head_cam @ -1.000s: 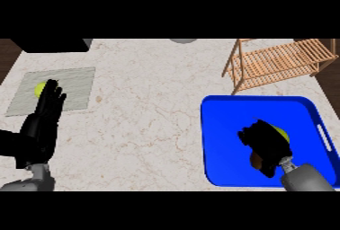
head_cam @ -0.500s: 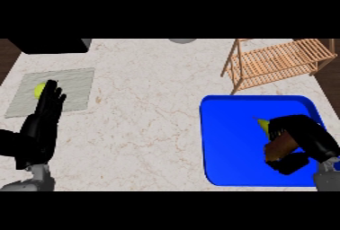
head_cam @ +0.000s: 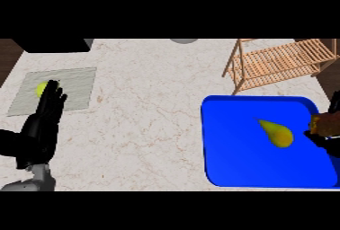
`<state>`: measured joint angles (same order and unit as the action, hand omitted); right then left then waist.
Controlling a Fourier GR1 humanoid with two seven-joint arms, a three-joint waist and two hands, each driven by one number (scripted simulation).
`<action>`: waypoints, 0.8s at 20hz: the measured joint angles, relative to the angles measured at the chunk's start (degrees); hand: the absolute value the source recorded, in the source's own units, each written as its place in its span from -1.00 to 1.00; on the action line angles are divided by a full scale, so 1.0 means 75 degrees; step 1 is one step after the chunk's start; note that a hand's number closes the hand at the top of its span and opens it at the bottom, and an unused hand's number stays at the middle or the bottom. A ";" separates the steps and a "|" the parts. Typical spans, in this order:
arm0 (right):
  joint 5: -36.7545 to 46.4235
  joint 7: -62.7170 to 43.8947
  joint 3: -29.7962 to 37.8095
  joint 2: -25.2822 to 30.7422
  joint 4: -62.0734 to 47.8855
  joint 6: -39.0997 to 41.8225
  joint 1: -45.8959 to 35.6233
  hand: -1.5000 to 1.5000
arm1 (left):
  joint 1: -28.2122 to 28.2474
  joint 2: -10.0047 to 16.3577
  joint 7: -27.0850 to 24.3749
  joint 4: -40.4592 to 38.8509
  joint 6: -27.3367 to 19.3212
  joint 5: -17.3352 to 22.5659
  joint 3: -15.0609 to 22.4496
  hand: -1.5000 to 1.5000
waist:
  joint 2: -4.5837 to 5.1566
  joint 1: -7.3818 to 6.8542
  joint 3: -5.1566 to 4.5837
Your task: Pick the sweet potato from the tray and place it in the tiered shelf
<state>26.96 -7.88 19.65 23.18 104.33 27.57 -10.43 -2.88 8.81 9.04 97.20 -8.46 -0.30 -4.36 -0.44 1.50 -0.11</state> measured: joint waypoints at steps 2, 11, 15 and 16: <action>-0.0302 -0.0429 0.0444 0.0225 0.0350 0.0210 -0.0092 1.00 | -0.0002 0.0049 -0.0051 -0.0025 0.0075 0.0036 -0.0053 0.00 | 0.0012 -0.0047 0.0004; -0.0559 -0.0851 0.1120 0.0958 -0.0771 -0.0025 -0.1255 1.00 | -0.0312 -0.0018 0.0209 -0.0006 0.0110 -0.0069 -0.0014 0.00 | 0.0055 -0.0206 0.0012; -0.0280 -0.0672 0.0960 0.1055 -0.1805 -0.0579 -0.1902 1.00 | -0.0309 -0.0109 0.0226 0.0020 0.0098 -0.0131 0.0049 0.00 | 0.0066 -0.0250 0.0015; -0.0180 -0.0533 0.0918 0.1049 -0.2130 -0.0773 -0.2023 1.00 | -0.0291 -0.0102 0.0269 0.0065 0.0139 -0.0105 0.0051 0.00 | 0.0067 -0.0261 0.0013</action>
<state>25.61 -11.87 26.54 31.05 88.35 21.77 -25.61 -5.06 8.04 11.06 97.69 -7.41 -1.08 -3.98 0.06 -0.46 -0.01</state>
